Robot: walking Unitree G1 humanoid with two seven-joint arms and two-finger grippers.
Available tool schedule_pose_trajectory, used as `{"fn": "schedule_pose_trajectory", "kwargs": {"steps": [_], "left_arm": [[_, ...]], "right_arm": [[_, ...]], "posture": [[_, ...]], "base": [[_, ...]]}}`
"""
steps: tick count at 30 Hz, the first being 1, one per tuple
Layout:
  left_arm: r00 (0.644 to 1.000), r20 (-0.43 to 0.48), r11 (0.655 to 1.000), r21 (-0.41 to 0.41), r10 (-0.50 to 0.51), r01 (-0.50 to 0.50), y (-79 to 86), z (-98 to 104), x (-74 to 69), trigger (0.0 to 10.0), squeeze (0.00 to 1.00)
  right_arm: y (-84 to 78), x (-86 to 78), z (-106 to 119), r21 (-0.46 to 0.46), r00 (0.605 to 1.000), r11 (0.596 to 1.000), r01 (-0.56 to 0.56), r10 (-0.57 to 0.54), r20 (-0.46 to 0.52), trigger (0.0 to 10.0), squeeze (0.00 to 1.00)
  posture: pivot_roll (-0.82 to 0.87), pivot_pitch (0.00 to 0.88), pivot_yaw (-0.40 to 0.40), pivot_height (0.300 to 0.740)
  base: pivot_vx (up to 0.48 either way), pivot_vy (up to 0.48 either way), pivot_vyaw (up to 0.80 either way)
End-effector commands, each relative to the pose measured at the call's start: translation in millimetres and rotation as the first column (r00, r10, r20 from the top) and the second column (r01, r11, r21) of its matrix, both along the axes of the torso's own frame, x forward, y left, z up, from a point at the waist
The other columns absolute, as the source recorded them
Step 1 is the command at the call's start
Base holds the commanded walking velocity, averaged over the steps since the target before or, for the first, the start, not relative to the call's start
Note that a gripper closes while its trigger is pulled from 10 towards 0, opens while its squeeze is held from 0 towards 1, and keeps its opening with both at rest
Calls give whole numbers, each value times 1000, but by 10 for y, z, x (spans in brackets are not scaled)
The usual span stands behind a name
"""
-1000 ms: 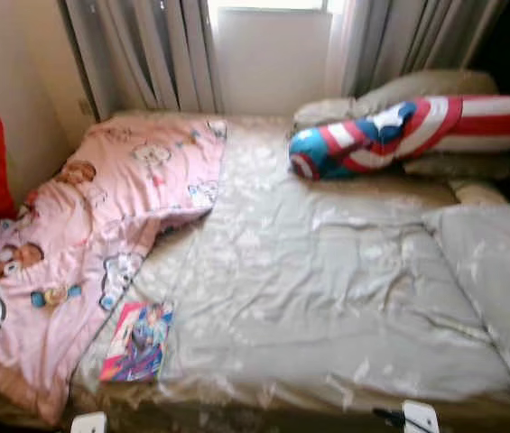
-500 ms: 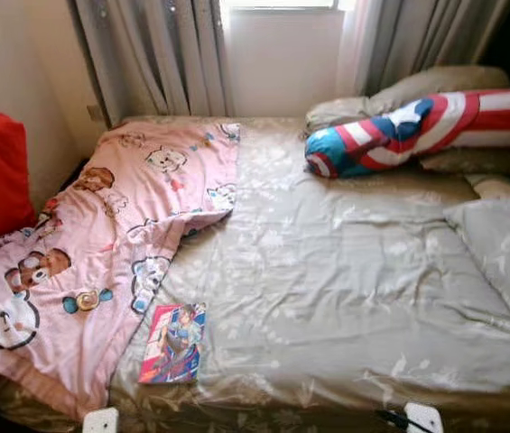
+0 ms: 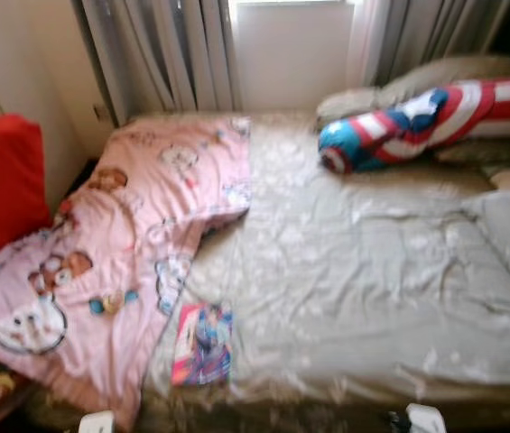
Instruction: Clean up the room
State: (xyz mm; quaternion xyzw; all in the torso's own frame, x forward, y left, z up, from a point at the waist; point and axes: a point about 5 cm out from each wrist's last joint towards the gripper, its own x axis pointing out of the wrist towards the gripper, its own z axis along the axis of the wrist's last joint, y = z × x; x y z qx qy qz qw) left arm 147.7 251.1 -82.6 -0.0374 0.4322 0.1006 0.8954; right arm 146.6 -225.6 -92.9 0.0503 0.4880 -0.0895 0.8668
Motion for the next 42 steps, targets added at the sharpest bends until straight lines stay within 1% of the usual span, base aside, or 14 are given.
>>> {"fn": "schedule_pose_trajectory", "kwargs": {"steps": [1, 7, 14, 25, 26, 32, 35, 36, 37, 39, 40, 41, 42], "left_arm": [[1000, -28, 1000, 7, 2, -1, 19, -23, -66, 10000, 0], [999, -33, 1000, 5, -1, 1, -14, -32, -57, 10000, 0], [999, -33, 1000, 4, 1, -1, -18, -30, -45, 10000, 0], [999, -33, 1000, 6, 7, -6, -2, -26, -47, 10000, 0], [999, -34, 1000, 6, 7, -7, 0, -26, -48, 10000, 0], [999, -33, 1000, 6, 7, -7, -1, -25, -43, 10000, 0], [999, -31, 1000, 6, 8, -8, -5, -23, -35, 10000, 0], [1000, -30, 1000, 8, 6, -6, -7, -21, -30, 10000, 0], [1000, -23, 1000, 11, 0, 0, -11, -16, -14, 10000, 0], [1000, -13, 1000, 12, -5, 5, -19, -7, 9, 10000, 0], [1000, 13, 1000, 9, -5, 5, -27, 16, 63, 10000, 0], [999, 32, 1000, 6, -3, 2, -32, 34, 105, 10000, 0], [999, 32, 1000, 6, -3, 2, -32, 34, 105, 10000, 0]], "right_arm": [[94, 41, -4, 24, 1000, 1000, 1, -2, 14, 10000, 0], [109, 36, -8, 23, 1000, 1000, -5, 5, 13, 10000, 0], [73, 43, 2, 15, 1000, 1000, -17, 17, 12, 10000, 0], [214, 92, -7, 27, 999, 999, -28, 28, 16, 10000, 0], [217, 86, -10, 32, 1000, 999, -12, 11, 17, 10000, 0], [225, 42, -27, 33, 1000, 999, -15, 14, 12, 10000, 0], [185, 10, -30, 31, 1000, 999, -11, 11, 11, 10000, 0], [143, 0, -26, 28, 1000, 1000, -7, 7, 12, 10000, 0], [53, -9, -11, 21, 1000, 1000, 0, -1, 15, 10000, 0], [-4, -3, 5, 15, 1000, 1000, 6, -6, 21, 10000, 0], [-53, 24, 27, 11, 999, 1000, 23, -23, 37, 10000, 0], [-66, 50, 41, 7, 998, 1000, 29, -29, 47, 10000, 0], [-66, 50, 41, 7, 998, 1000, 29, -29, 47, 10000, 0]], "posture": [[39, 0, -14, 740], [38, 0, -13, 740], [38, 0, -14, 740], [40, 0, -15, 740], [40, 0, -15, 740], [38, 0, -15, 740], [35, 0, -14, 740], [35, 0, -14, 740], [36, 0, -15, 740], [35, 0, -16, 740], [35, 0, -19, 740], [38, 0, -21, 740], [38, 0, -21, 740]], "base": [[0, 330, 0], [0, 330, 0], [0, 330, 124], [0, 330, 605], [0, 334, 0], [0, 329, 0], [0, 273, 0], [0, 0, 0], [0, 0, 0], [0, 0, 0], [0, 0, 0], [0, 0, 0], [0, 0, 0]]}}
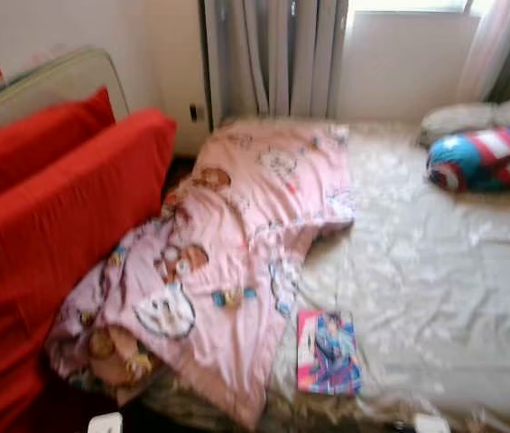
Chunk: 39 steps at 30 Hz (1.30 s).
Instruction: Clean up the room
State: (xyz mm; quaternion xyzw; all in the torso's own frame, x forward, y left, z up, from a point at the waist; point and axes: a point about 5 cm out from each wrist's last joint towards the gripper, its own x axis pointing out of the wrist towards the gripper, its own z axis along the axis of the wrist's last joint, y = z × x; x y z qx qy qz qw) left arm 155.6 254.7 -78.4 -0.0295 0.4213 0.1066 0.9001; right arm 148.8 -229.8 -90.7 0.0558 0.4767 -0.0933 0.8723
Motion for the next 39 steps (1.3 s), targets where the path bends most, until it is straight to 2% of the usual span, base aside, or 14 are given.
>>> {"fn": "schedule_pose_trajectory", "kwargs": {"steps": [1, 4, 5, 8, 13, 14, 17, 20, 21, 23, 27, 34, 39], "left_arm": [[1000, 23, 1000, -19, -3, 4, -67, 4, 50, 10000, 0], [998, 70, 1000, -23, 4, -3, -60, 54, 140, 10000, 0], [992, 125, 1000, -16, -1, 3, -50, 114, 235, 10000, 0], [979, 205, 1000, -20, -3, 7, -115, 205, 420, 10000, 0], [924, 381, 999, 3, -41, 43, -95, 460, 732, 10000, 0], [862, 501, 997, 31, -78, 73, -117, 657, 911, 10000, 0], [766, 631, 992, 72, -122, 99, -213, 896, 1049, 10000, 0], [712, 689, 991, 94, -137, 100, -271, 1041, 1065, 10000, 0], [666, 731, 989, 108, -146, 98, -302, 1181, 1059, 10000, 0], [634, 758, 988, 115, -151, 99, -318, 1300, 1044, 10000, 0], [613, 774, 987, 113, -157, 110, -360, 1426, 992, 10000, 0], [634, 760, 990, 93, -141, 108, -387, 1450, 981, 10000, 0], [652, 746, 991, 80, -132, 110, -380, 1473, 948, 10000, 0]], "right_arm": [[-14, 48, 25, 4, 999, 1000, 18, -19, 30, 10000, 0], [66, 156, 53, 9, 998, 1000, 16, -17, 66, 10000, 0], [163, 316, 109, 17, 993, 1000, -2, 0, 120, 10000, 0], [310, 545, 214, 12, 975, 998, -63, 59, 214, 10000, 0], [241, 746, 379, 7, 937, 999, -47, 42, 348, 10000, 0], [191, 851, 491, 3, 900, 999, -50, 44, 433, 10000, 0], [170, 953, 617, 3, 850, 998, -62, 51, 525, 10000, 0], [197, 999, 682, -6, 817, 997, -75, 65, 572, 10000, 0], [232, 1023, 724, -8, 792, 997, -76, 65, 607, 10000, 0], [266, 1038, 754, -8, 771, 997, -77, 64, 633, 10000, 0], [317, 1041, 794, -11, 742, 996, -89, 74, 666, 10000, 0], [369, 1046, 791, -30, 745, 995, -99, 94, 661, 10000, 0], [363, 1057, 780, -47, 762, 993, -104, 110, 638, 10000, 0]], "posture": [[38, 0, -21, 740], [37, 0, -28, 740], [35, 0, -34, 740], [31, 0, -39, 740], [10, 0, -38, 740], [10, 0, -38, 740], [-4, 0, -33, 740], [-7, 0, -35, 740], [-7, 0, -35, 740], [-7, 0, -35, 740], [-2, 0, -34, 740], [-7, 0, -37, 740], [-6, 0, -41, 740]], "base": [[0, 0, 0], [0, 0, 0], [0, 0, 0], [0, 0, 0], [0, 0, 0], [0, 0, 0], [0, 0, 0], [0, 0, 0], [0, 0, 0], [0, 0, 0], [0, 0, 0], [0, 0, 0], [0, 0, 0]]}}
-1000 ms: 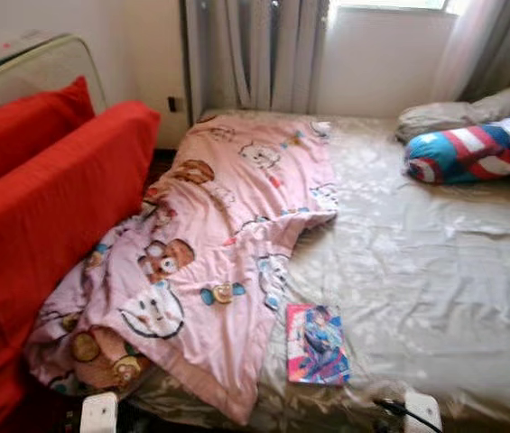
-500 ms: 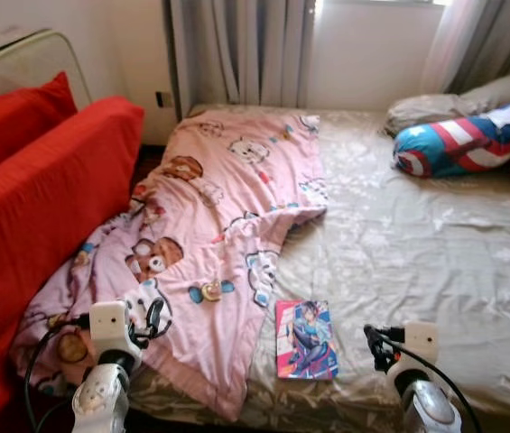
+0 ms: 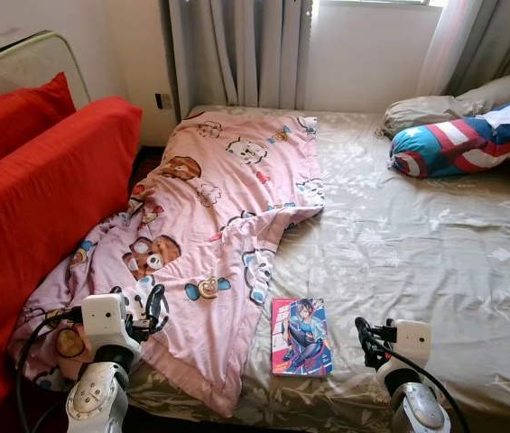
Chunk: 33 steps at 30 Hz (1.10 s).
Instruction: Clean up the room
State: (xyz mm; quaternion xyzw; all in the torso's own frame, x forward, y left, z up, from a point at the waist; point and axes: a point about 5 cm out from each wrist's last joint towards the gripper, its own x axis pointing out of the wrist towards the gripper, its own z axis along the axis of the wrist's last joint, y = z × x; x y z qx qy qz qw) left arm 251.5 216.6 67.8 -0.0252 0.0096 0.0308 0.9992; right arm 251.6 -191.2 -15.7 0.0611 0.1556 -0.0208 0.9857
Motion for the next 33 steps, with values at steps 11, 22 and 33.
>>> {"fn": "schedule_pose_trajectory", "kwargs": {"steps": [11, 22, 33], "left_arm": [[999, -54, 1000, -21, -3, 2, -6, -114, -44, 10000, 0], [997, -77, 999, -31, 5, -7, -16, -244, -81, 10000, 0], [996, -89, 1000, -31, 2, -5, -25, -336, -65, 10000, 0]], "right_arm": [[-13, 40, 30, -23, 1000, 999, -27, 27, -5, 10000, 0], [-22, 47, 9, -30, 998, 998, -47, 46, -37, 10000, 0], [-54, 62, 37, -23, 999, 999, -44, 44, -15, 10000, 0]], "posture": [[2, 0, -49, 705], [15, 0, -62, 705], [17, 0, -70, 681]], "base": [[0, 0, 0], [0, 0, 0], [0, 0, 0]]}}
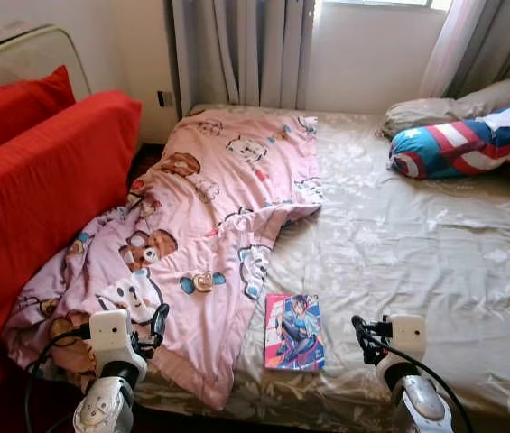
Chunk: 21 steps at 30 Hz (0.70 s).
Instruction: Clean up the room
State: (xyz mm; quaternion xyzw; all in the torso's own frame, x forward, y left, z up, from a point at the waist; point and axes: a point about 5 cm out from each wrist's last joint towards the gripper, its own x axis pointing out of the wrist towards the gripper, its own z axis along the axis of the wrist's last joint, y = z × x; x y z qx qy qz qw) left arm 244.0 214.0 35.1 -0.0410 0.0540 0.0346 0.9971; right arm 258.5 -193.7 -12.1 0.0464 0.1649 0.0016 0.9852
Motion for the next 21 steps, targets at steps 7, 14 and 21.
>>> {"fn": "schedule_pose_trajectory", "kwargs": {"steps": [7, 14, 21], "left_arm": [[1000, -10, 1000, 19, -12, 13, 7, -59, 18, 10000, 0], [1000, -12, 1000, 18, -13, 14, -1, -91, 44, 10000, 0], [1000, -10, 1000, 20, -15, 15, -1, -103, 49, 10000, 0]], "right_arm": [[-24, -20, -39, -6, 999, 1000, 8, -9, -38, 10000, 0], [-22, 9, 4, 12, 1000, 1000, 20, -20, 0, 10000, 0], [-30, 5, -4, 10, 1000, 1000, 23, -22, -6, 10000, 0]], "posture": [[17, 0, -69, 676], [12, 0, -63, 656], [14, 0, -62, 656]], "base": [[0, 0, 0], [0, 0, 0], [0, 0, 0]]}}
